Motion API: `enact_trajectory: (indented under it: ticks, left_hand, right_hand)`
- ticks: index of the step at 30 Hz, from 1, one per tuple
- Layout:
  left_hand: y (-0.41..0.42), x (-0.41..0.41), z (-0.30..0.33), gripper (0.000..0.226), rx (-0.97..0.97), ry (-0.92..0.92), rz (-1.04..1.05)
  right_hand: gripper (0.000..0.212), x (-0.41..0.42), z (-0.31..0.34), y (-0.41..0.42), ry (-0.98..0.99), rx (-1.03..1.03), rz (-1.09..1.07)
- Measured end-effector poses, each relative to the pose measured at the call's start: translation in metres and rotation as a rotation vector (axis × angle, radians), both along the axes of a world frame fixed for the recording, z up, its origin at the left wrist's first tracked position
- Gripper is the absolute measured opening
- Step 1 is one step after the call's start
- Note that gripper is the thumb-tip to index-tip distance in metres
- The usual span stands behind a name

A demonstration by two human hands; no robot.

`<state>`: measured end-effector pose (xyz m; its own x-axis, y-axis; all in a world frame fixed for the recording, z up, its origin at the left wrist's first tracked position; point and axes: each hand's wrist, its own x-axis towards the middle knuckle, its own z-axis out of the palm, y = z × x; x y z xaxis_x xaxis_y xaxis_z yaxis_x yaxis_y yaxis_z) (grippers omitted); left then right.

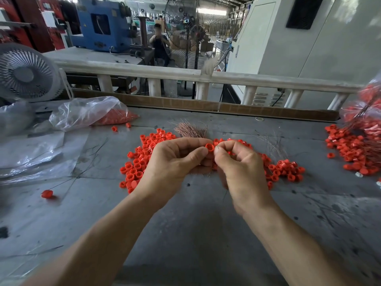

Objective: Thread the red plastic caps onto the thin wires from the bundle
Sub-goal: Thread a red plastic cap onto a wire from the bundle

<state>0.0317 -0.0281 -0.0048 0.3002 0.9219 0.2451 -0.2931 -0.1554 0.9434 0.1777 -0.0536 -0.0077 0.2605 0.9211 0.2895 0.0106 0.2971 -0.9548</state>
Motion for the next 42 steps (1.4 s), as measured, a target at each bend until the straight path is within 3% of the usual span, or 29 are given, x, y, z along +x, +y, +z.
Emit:
enact_trajectory:
  ticks: [3,8,19,26,29,31,35,39,42]
  left_hand:
    - [0.004,-0.001,-0.001,0.026,0.000,-0.012,-0.010]
    - [0.013,-0.009,-0.005,0.021,-0.004,-0.059,-0.011]
    - [0.013,-0.011,-0.007,0.025,0.049,-0.049,-0.043]
    - [0.014,-0.011,-0.006,0.027,0.009,-0.104,-0.059]
    - [0.015,-0.011,-0.006,0.027,-0.012,-0.115,-0.064]
    - [0.015,-0.011,-0.006,0.027,-0.030,-0.110,-0.068]
    - [0.018,-0.012,-0.006,0.034,-0.076,-0.128,-0.050]
    - [0.018,-0.011,-0.006,0.042,-0.097,-0.119,-0.013]
    - [0.017,-0.010,-0.006,0.035,-0.101,-0.142,-0.015]
  right_hand:
    - [0.022,0.003,0.001,-0.002,0.134,-0.076,0.146]
    - [0.020,0.007,0.000,0.001,0.174,-0.096,0.199]
    - [0.019,0.008,-0.004,-0.002,0.086,-0.078,0.156]
    - [0.013,0.007,-0.005,0.000,0.190,-0.198,0.227]
    - [0.031,0.007,-0.005,-0.001,0.140,-0.249,0.290]
    - [0.029,0.007,-0.006,-0.002,0.108,-0.262,0.302]
    - [0.015,0.014,-0.006,0.002,-0.116,-0.215,0.196]
    - [0.015,0.037,-0.008,0.010,-0.608,-0.094,-0.210]
    - [0.013,0.060,-0.008,0.017,-0.775,-0.145,-0.476]
